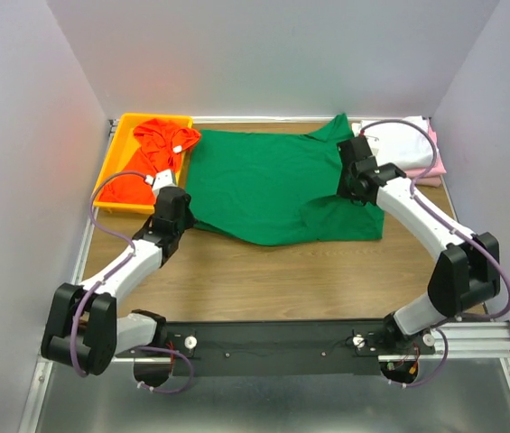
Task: Fold and stack the t-shirts
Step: Fold the tshirt
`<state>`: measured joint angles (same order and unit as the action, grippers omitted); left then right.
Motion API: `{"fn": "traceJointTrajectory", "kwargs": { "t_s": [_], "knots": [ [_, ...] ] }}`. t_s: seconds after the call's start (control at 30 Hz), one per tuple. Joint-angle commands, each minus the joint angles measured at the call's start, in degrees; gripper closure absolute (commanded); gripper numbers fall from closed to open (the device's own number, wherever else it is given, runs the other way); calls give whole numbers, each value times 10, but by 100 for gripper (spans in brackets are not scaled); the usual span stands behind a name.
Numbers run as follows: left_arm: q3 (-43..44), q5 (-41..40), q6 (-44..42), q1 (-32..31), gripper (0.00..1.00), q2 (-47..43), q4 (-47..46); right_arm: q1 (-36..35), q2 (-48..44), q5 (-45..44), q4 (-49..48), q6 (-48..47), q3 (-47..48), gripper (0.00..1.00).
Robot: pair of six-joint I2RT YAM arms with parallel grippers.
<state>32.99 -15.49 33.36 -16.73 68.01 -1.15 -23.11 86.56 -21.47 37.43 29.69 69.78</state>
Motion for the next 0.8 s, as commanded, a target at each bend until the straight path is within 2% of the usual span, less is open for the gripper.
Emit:
{"fn": "traceJointTrajectory", "kwargs": {
  "t_s": [0.0, 0.3, 0.77],
  "knots": [
    [28, 21, -22, 12, 100, 18, -27, 19, 39, -15, -22, -49, 53, 100],
    [74, 23, -47, 34, 100, 70, -36, 48, 114, -13, -28, -82, 148, 100],
    [132, 44, -75, 64, 100, 168, -38, 66, 192, -12, -30, -109, 237, 100]
  ]
}}
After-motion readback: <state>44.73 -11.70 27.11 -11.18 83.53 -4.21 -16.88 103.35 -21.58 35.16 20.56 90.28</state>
